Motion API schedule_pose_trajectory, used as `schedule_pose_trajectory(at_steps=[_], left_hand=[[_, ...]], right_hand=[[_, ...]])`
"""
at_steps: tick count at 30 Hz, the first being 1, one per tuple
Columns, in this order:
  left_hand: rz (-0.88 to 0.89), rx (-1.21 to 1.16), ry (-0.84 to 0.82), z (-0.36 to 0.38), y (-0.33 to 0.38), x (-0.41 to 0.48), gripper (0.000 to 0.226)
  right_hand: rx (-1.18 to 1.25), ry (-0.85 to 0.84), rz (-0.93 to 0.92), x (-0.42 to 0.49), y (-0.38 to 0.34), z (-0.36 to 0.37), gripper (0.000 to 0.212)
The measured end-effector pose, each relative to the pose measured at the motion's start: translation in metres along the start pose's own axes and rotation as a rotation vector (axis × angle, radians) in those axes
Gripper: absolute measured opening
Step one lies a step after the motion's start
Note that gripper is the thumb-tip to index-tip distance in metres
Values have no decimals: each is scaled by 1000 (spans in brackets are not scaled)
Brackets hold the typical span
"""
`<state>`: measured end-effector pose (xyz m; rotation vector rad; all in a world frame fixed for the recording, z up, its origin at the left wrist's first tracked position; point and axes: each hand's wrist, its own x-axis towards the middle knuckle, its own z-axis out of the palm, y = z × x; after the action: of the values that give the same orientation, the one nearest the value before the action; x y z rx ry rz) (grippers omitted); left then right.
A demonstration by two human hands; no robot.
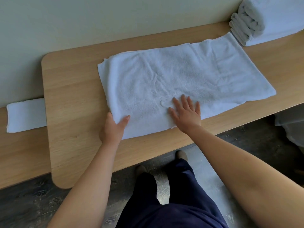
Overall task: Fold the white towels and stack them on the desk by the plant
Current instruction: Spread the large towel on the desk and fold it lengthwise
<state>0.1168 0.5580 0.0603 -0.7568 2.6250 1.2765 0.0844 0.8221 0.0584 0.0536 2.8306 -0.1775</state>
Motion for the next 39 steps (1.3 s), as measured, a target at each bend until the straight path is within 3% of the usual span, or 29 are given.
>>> schedule_pose_trajectory(at_steps=[5, 8, 11, 14, 18, 21, 24, 29, 35, 39], left_hand=[[-21, 0, 2, 0, 0, 1, 61], [-46, -19, 42, 2, 1, 2, 94], [-10, 302, 231, 11, 21, 1, 111], [262, 374, 251, 30, 57, 5, 89], [495, 466, 13, 79, 96, 17, 62], [470, 624, -141, 113, 94, 18, 57], [461, 751, -77, 126, 81, 17, 57], [358, 639, 7, 141, 103, 22, 66], [480, 544, 94, 174, 177, 63, 52], [501, 567, 22, 198, 203, 103, 50]], right_hand=[[-81, -53, 89, 3, 23, -10, 64], [-123, -78, 99, 3, 25, -9, 68], [-143, -69, 98, 6, 19, -9, 65], [-133, -55, 95, 6, 20, -7, 64], [-110, -23, 76, 4, 19, -5, 64], [-84, 22, 24, 0, 24, -6, 64], [29, 95, -62, 7, 37, -11, 70], [117, 323, -135, 53, 63, -28, 50], [49, 251, -297, 138, 87, -65, 47], [50, 141, -361, 185, 98, -70, 52]])
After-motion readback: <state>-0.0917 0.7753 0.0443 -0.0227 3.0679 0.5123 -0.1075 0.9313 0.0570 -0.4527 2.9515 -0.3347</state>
